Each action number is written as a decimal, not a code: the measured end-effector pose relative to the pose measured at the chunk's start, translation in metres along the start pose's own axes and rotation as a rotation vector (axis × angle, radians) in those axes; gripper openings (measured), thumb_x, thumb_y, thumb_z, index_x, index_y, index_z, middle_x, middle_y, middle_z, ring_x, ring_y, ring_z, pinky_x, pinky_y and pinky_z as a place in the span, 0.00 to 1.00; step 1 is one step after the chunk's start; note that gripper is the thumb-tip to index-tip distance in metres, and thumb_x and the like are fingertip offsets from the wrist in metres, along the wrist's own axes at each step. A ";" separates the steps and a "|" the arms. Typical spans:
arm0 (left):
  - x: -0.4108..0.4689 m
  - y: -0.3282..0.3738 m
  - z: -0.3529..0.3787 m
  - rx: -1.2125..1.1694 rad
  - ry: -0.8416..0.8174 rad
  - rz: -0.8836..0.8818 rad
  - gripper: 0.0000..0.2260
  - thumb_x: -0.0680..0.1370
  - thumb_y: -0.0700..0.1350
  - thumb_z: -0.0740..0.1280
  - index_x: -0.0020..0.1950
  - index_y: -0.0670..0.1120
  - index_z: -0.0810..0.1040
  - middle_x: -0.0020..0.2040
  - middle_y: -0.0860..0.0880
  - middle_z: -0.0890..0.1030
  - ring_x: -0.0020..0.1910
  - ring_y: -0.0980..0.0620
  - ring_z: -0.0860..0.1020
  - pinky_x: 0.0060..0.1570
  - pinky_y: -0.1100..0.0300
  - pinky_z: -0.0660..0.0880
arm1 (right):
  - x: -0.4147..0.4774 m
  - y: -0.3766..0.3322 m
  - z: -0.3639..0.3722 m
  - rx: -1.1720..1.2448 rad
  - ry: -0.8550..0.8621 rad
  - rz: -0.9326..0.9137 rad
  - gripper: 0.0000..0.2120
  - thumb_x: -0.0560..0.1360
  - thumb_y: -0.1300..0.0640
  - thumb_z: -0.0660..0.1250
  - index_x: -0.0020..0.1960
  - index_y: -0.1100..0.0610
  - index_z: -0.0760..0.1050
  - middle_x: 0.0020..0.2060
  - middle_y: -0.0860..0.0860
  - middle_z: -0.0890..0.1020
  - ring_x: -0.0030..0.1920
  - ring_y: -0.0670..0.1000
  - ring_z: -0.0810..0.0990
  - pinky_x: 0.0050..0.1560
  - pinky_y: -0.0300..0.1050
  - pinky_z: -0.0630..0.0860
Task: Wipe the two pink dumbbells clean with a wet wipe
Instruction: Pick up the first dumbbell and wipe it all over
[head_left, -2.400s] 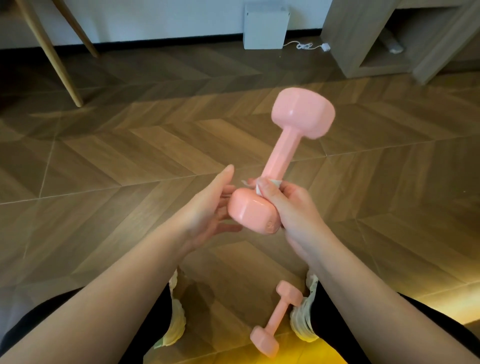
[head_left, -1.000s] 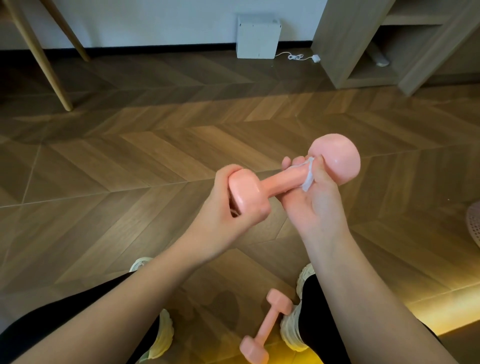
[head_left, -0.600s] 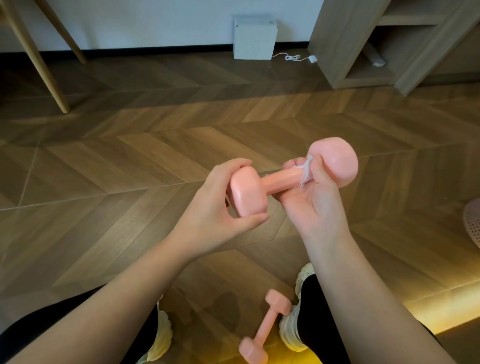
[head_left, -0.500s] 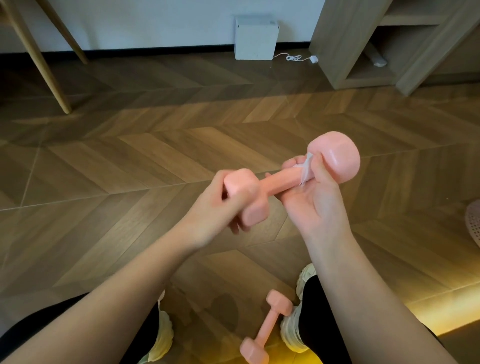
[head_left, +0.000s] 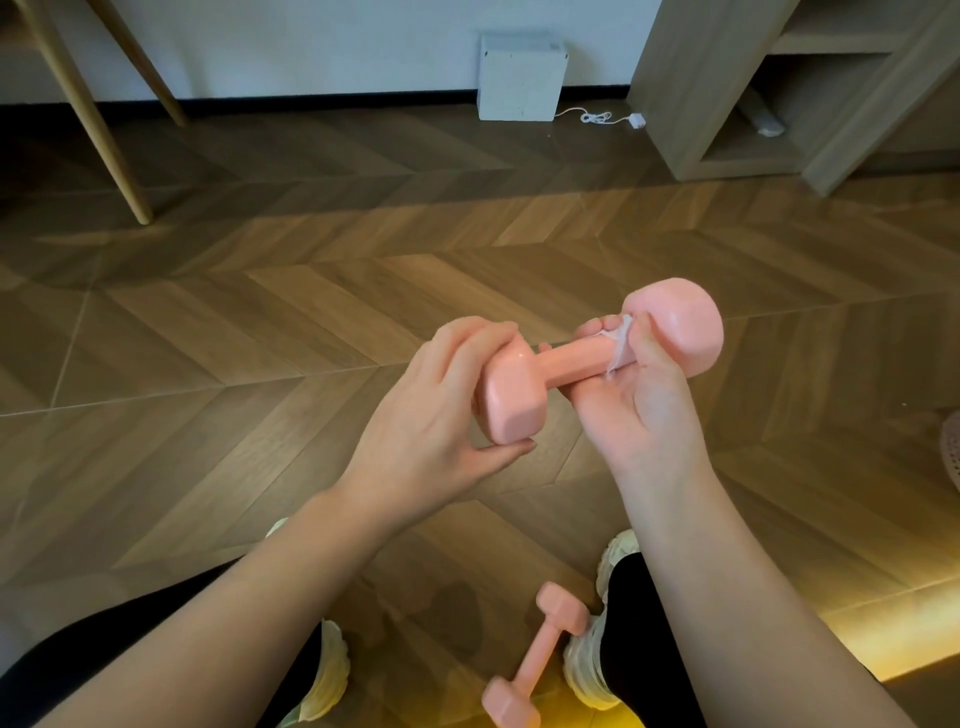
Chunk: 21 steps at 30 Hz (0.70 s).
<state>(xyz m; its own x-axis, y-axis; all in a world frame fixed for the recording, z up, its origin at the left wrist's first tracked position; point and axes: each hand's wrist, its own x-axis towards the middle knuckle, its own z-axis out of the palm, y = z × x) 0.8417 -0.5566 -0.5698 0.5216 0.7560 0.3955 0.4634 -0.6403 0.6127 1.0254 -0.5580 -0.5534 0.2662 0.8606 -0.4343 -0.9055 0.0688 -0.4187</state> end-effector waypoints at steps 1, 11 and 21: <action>0.001 0.001 0.000 -0.105 0.003 -0.079 0.38 0.67 0.56 0.77 0.72 0.50 0.65 0.65 0.56 0.71 0.61 0.59 0.73 0.56 0.66 0.73 | 0.000 -0.001 -0.001 -0.007 -0.012 -0.005 0.03 0.80 0.57 0.62 0.48 0.56 0.71 0.34 0.49 0.75 0.35 0.49 0.76 0.58 0.62 0.73; 0.016 0.009 0.003 -1.006 -0.290 -0.889 0.29 0.71 0.72 0.57 0.54 0.51 0.82 0.34 0.46 0.79 0.26 0.49 0.74 0.24 0.60 0.71 | -0.012 0.008 0.006 -0.148 -0.129 0.023 0.04 0.81 0.57 0.62 0.49 0.56 0.72 0.36 0.50 0.77 0.38 0.49 0.78 0.63 0.63 0.72; 0.003 0.002 0.007 0.044 -0.066 -0.056 0.37 0.74 0.58 0.70 0.73 0.37 0.61 0.67 0.41 0.68 0.64 0.45 0.71 0.60 0.49 0.74 | -0.015 0.015 0.009 -0.197 -0.031 0.138 0.06 0.83 0.57 0.59 0.51 0.59 0.72 0.46 0.54 0.78 0.46 0.52 0.82 0.48 0.49 0.79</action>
<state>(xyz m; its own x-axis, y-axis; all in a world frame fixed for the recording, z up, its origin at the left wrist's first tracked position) 0.8491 -0.5561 -0.5717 0.5395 0.7809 0.3149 0.5232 -0.6039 0.6013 1.0046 -0.5656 -0.5461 0.1317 0.8701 -0.4750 -0.8499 -0.1475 -0.5059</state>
